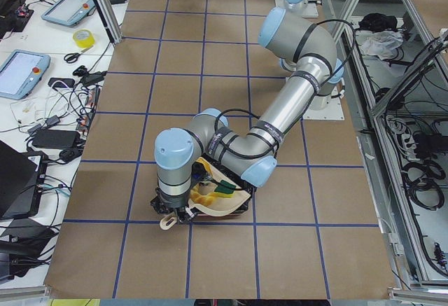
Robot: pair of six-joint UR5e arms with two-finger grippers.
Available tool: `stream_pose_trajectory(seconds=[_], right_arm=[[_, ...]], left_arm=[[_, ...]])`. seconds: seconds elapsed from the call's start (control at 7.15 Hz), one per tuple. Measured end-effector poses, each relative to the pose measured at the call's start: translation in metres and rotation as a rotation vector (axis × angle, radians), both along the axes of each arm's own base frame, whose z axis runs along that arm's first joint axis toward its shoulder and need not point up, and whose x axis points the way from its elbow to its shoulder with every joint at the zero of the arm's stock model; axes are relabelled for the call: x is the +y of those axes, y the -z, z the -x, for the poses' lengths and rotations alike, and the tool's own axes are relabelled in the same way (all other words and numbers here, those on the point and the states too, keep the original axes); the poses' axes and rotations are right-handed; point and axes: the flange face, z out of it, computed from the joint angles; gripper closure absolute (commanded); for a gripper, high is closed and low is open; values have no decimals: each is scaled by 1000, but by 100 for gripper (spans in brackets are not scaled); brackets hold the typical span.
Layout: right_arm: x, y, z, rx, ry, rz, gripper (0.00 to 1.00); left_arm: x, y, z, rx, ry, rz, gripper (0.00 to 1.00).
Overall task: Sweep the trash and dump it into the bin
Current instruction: 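Tip the dustpan over the black bin with left gripper while right lowers brush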
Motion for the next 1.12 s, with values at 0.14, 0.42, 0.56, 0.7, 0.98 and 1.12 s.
stream_pose_trajectory(seconds=[0.14, 0.42, 0.56, 0.7, 0.98, 1.12], right_arm=[[0, 2, 0, -1, 3, -4, 83], [0, 3, 0, -2, 4, -7, 73], [0, 4, 0, -3, 4, -9, 57], [0, 4, 0, -3, 5, -10, 51], [1, 5, 0, -4, 6, -14, 50], [1, 6, 0, -5, 7, -15, 50]], left_arm=[[-7, -2, 8, -9, 46, -5, 100], [-23, -14, 28, -29, 121, 19, 100], [-28, -15, 34, -29, 152, 57, 100], [-29, -12, 38, -39, 176, 81, 100], [-25, -3, 47, -108, 228, 127, 100], [-19, -2, 55, -144, 243, 147, 100]])
